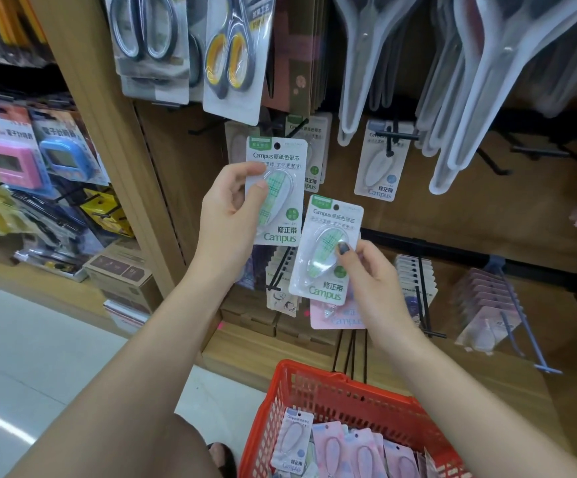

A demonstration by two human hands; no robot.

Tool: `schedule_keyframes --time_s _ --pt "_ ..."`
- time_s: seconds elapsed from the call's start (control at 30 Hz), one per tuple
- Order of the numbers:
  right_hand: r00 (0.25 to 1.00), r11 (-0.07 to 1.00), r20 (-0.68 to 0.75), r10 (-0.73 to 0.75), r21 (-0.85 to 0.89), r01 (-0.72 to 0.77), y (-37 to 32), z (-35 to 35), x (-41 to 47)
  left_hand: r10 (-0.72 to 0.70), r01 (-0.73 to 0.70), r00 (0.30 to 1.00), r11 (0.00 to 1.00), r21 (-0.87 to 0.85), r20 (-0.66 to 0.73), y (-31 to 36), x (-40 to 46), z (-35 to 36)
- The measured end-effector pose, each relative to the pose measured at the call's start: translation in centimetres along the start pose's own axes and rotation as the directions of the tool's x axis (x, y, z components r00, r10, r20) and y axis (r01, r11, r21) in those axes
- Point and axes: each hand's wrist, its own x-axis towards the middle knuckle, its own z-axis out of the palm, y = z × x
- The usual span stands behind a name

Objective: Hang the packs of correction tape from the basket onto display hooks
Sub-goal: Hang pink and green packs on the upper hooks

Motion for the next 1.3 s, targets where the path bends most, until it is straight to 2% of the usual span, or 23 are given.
schedule_keyframes --time_s 0.4,0.8,1.03,1.17,1.23,1.3 --pt "0.996 0.999 -0.079 0.047 -0.002 -0.048 -0.4 -1.6 0.6 0.025 -0.023 0.999 0.999 0.029 -0.048 1.0 -0.2 0.9" --pt "0.997 1.0 -0.074 0.024 0.02 -0.022 -1.7 -1.5 1.7 -0.012 0.004 0.999 0.972 0.235 0.034 -1.4 5.5 3.9" --pt "0.998 0.999 -0.065 -0.013 0.037 0.015 -3.0 -2.1 2.0 -0.241 0.217 0.967 0.946 0.241 0.077 -3.1 10.4 6.8" --pt "0.998 0.999 -0.057 -0.028 0.03 0.03 -3.2 -2.9 2.0 -0.237 0.215 0.97 0.941 0.262 0.054 -2.7 8.5 6.5" --pt "0.998 1.0 -0.05 -0.025 0.013 0.026 -2.9 -3.0 2.0 -0.252 0.236 0.966 0.949 0.211 0.054 -2.4 5.9 6.3" --pt "0.998 0.999 -0.048 -0.04 -0.028 0.038 -2.6 -2.8 2.0 -0.329 0.32 0.936 0.944 0.087 0.125 -1.4 2.8 6.4"
